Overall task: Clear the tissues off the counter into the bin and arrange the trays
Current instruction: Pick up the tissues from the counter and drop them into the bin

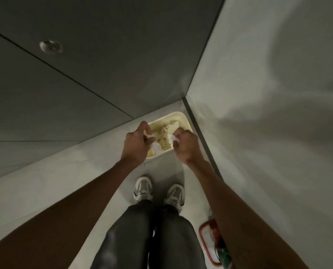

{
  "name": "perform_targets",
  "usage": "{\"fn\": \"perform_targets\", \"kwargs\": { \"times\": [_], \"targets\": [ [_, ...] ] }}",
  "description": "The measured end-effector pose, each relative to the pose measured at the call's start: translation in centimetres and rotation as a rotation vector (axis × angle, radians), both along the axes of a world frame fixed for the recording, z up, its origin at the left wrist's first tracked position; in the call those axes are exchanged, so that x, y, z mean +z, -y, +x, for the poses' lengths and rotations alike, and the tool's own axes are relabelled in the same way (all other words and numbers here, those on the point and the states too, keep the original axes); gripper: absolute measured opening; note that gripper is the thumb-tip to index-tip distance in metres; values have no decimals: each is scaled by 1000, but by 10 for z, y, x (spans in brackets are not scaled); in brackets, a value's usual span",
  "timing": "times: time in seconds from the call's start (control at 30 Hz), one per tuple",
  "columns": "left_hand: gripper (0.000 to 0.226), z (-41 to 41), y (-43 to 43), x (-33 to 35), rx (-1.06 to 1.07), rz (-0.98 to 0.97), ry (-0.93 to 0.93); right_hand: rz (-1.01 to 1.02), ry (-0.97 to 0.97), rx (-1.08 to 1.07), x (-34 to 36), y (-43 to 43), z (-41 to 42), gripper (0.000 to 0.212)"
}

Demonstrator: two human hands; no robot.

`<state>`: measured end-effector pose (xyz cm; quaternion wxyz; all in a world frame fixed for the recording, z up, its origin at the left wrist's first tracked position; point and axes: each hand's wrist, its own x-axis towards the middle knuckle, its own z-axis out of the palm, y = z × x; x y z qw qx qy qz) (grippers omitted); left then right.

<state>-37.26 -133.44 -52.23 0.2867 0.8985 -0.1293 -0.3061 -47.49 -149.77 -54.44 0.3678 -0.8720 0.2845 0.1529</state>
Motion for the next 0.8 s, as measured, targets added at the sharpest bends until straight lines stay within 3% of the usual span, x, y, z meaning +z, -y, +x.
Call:
{"fn": "perform_targets", "kwargs": {
  "times": [0.07,0.2,0.37,0.47,0.6,0.8],
  "targets": [
    [22,3,6,-34,-107,60,66,-17,-7,78,-32,0,16,15],
    [8,13,21,-98,-320,277,135,-129,-130,237,-96,3,43,28],
    [33,19,30,-175,-541,499,31,-223,-231,334,-150,8,62,35],
    [36,17,36,-202,-575,551,-97,-263,-307,414,-173,9,63,36],
    [65,16,36,-201,-579,561,-220,-235,-325,451,-175,10,61,41],
    [58,13,23,-110,-461,436,-152,-165,-243,196,-82,1,46,39]
  ]
}}
